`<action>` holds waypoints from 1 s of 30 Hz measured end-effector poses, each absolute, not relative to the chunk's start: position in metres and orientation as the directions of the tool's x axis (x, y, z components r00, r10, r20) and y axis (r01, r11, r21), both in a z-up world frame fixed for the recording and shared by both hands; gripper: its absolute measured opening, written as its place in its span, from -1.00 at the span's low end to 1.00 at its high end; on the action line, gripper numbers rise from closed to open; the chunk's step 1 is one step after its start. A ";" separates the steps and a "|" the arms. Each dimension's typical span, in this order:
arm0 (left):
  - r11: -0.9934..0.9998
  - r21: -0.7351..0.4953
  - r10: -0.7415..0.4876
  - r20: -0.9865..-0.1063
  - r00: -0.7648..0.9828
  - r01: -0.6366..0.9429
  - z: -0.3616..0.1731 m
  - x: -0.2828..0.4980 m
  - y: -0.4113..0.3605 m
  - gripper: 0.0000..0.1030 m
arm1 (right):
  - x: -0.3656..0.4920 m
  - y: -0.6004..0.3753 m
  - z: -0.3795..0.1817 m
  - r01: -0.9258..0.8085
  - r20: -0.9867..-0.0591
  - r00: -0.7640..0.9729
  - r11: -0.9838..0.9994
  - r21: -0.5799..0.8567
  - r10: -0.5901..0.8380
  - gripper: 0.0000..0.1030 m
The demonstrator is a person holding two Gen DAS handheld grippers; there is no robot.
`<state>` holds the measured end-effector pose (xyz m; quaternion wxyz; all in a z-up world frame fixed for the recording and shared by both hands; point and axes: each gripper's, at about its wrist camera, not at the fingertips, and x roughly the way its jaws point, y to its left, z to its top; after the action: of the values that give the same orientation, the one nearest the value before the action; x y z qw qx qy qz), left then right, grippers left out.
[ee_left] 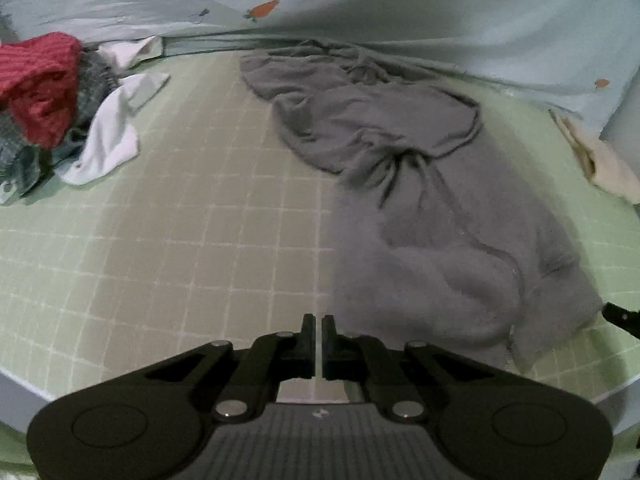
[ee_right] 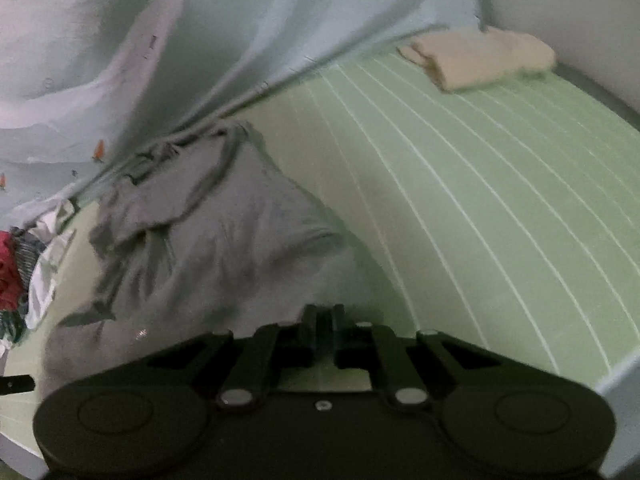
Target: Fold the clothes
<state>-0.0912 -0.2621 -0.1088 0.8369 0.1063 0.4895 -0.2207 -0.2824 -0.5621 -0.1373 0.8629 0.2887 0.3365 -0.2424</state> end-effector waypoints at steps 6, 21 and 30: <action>0.907 -0.108 -0.297 -0.848 0.438 0.406 -0.108 -0.074 -0.252 -0.26 | -0.291 -0.558 -0.143 0.643 -0.726 0.638 0.697 0.318 -0.257 -0.15; 0.891 -0.223 -0.356 -0.885 0.301 0.396 -0.179 -0.035 -0.303 -0.73 | -0.232 -0.577 -0.174 0.578 -0.780 0.574 0.799 0.168 -0.251 -0.69; 0.915 -0.100 -0.216 -0.940 0.264 0.391 -0.178 -0.061 -0.253 -0.66 | -0.264 -0.533 -0.172 0.540 -0.847 0.515 0.818 0.198 -0.135 -0.85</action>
<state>-0.0607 -0.2535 -0.1782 0.7915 0.0759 0.5754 -0.1915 -0.2639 -0.5330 -0.1716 0.8407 0.2251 0.4497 -0.2009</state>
